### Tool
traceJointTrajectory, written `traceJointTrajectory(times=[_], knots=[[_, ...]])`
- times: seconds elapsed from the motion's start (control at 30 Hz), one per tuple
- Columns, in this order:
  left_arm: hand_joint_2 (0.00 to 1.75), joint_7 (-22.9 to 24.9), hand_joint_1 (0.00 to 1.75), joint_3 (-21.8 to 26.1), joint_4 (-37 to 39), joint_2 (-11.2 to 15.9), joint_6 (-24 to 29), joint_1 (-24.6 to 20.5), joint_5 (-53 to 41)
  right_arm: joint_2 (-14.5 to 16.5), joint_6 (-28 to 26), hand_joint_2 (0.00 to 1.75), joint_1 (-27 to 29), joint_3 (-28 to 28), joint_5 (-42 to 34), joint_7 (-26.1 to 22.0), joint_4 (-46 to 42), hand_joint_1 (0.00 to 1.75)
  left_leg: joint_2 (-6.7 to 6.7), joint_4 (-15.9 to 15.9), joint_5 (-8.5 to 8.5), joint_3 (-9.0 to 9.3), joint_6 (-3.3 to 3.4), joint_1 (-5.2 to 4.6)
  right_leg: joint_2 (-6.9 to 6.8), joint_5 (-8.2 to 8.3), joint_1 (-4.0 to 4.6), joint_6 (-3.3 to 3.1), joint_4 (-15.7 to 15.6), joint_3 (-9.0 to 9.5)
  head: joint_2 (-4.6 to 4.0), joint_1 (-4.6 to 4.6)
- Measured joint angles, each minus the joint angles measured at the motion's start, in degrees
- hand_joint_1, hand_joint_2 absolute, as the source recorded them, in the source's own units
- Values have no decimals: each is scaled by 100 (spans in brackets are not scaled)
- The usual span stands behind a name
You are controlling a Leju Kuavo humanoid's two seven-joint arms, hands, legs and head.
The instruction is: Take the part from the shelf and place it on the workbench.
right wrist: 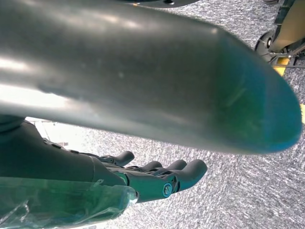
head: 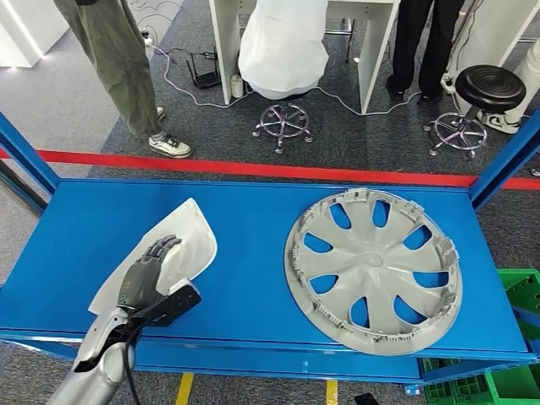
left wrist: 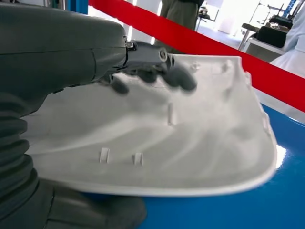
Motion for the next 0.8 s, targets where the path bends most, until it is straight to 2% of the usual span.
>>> traceJointTrajectory(times=[0.8], knots=[[175, -4, 175, 15, 0, 3, 187, -15, -137, 1, 2, 0, -3, 3, -22, -10, 0, 0, -1, 0, 0, 8, 0, 0, -3, 0, 0, 0, 0, 10, 0, 1]])
